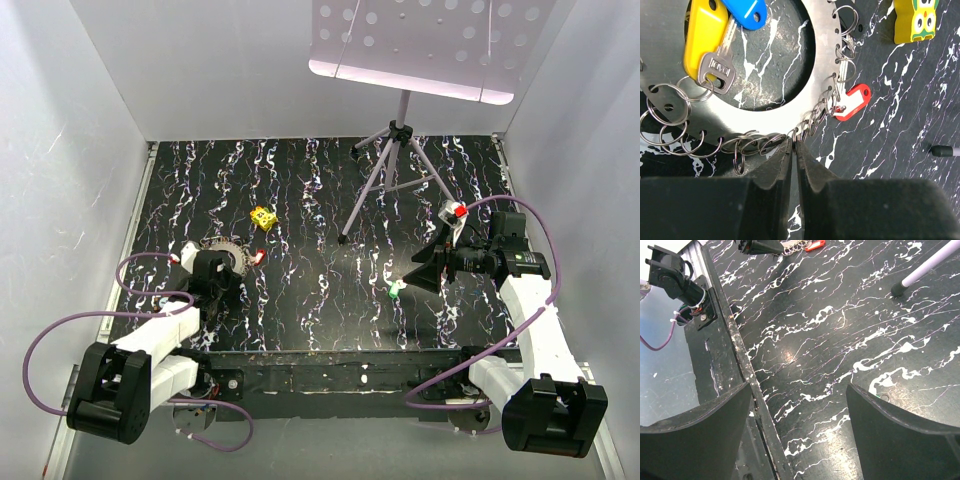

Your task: Put the keys on the keyring

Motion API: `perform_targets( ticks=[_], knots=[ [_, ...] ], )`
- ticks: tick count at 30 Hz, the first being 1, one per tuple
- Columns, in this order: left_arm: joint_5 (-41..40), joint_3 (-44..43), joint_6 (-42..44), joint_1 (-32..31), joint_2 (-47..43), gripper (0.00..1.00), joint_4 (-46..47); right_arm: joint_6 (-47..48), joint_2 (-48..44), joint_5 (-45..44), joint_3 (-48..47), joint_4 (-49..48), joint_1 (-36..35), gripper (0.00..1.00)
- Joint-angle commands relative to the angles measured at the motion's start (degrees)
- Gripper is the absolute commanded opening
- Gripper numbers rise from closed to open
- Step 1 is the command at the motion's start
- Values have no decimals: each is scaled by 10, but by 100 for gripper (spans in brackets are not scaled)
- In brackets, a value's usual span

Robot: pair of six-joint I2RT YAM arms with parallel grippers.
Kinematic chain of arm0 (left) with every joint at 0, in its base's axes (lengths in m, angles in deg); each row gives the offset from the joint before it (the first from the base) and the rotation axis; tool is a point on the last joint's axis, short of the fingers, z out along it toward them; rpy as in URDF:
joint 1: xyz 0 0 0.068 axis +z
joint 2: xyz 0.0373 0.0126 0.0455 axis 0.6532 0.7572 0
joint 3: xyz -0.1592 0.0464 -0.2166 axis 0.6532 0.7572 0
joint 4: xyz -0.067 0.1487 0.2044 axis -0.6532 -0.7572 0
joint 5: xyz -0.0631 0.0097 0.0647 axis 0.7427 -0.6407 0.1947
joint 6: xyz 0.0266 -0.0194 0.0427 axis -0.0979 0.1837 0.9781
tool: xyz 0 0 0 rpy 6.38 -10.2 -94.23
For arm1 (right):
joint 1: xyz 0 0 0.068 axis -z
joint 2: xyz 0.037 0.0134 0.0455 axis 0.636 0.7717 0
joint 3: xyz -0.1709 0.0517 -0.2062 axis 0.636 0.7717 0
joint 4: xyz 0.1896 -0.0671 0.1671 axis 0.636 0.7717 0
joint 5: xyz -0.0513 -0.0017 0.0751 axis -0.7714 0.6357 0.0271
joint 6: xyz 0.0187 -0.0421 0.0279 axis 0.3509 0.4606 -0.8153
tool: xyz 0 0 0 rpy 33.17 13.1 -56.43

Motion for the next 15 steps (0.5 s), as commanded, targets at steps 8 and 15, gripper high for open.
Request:
perform_targets(
  ticks=[8,15],
  knots=[
    [-17,10,-11,-1,13,10,25,8,-1,8,-26,8,-4,85],
    [-16,10,-17,0,21,12,34,10,0,9,-26,9,-4,86]
  ],
)
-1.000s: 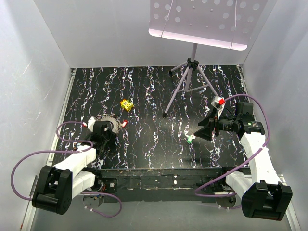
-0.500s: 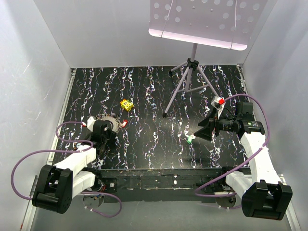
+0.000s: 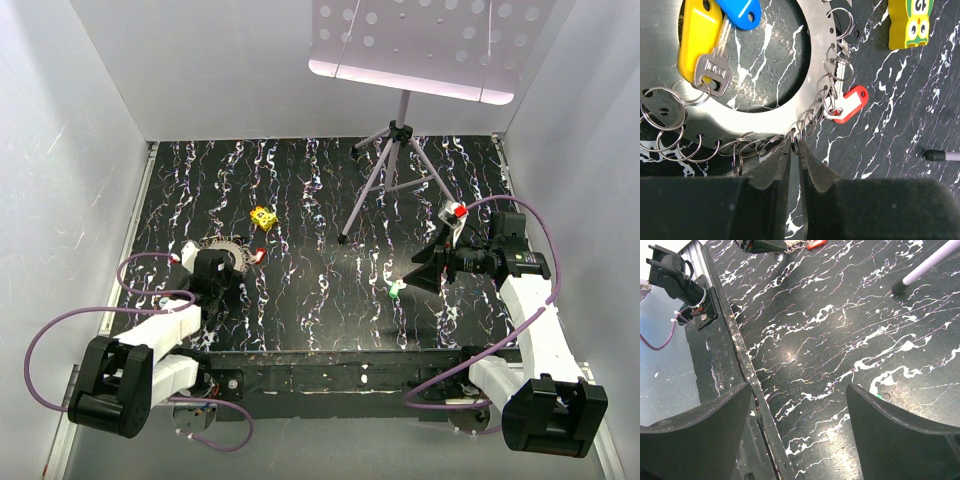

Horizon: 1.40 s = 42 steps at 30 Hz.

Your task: Put the keys on the keyring

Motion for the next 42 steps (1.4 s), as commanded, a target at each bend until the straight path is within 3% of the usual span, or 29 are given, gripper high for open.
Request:
perform_targets(
  ticks=[1,8,17,27,42],
  knots=[
    [-13,9,-5,-2,5,11,10,9,-1,11,-26,1,-4,86],
    [-13,12,-4,-1,0,0,13,10,-1,10,-26,2,-5,86],
    [2,8,15,0,-47,0,-8,12,-1,9,-26,3,-4,86],
    [38,-42,56,-1,-122,0,-134,13,1,8,-26,5,-5,86],
    [137,-123,101,0,-148,0,-252,14,0,11,-26,4,-7,86]
  ],
)
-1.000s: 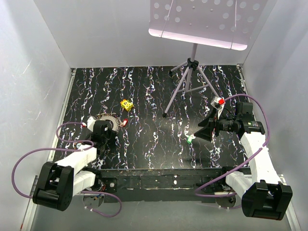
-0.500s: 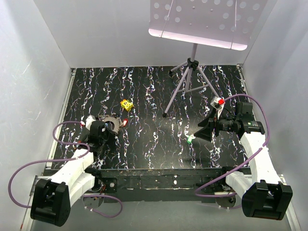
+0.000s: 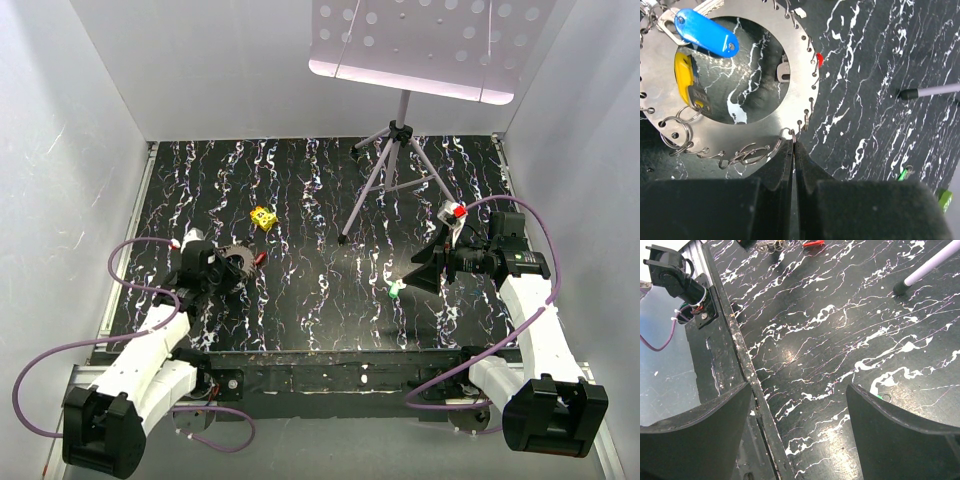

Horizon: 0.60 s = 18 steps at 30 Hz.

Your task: Put the keys on the keyring

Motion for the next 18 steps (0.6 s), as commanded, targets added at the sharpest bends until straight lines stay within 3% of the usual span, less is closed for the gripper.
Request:
perform_targets(
  ticks=[1,18],
  knots=[
    [50,-34,24,-1,-21,0,-42,11,0,10,-25,4,-4,85],
    [150,-71,54,0,-40,0,-122,14,2,16,-19,5,-8,85]
  ],
)
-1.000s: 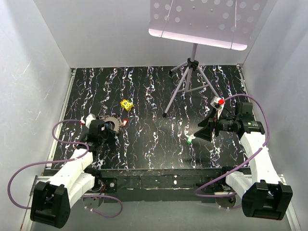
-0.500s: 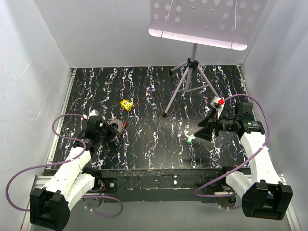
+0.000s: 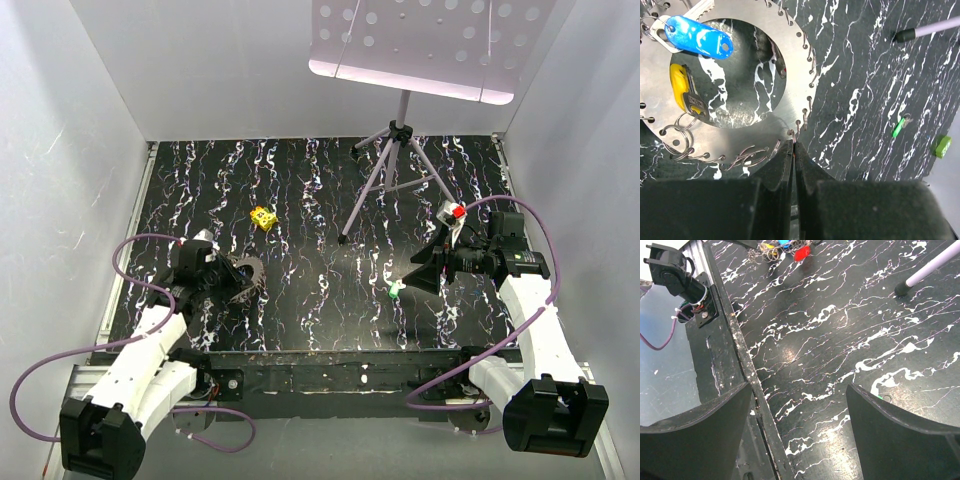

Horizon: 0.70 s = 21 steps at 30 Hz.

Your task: Put the keys on the keyring

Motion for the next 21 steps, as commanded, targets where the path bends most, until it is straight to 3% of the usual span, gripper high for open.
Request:
perform_targets(
  ticks=[1,14,21],
  knots=[
    [44,-31,8,-1,-19,0,-20,11,2,16,-19,4,-5,86],
    [86,-51,5,-1,-33,0,-51,40,5,37,-18,22,-17,85],
    [118,-53,-17,0,-30,0,-44,134,30,57,-35,82,-47,83]
  ],
)
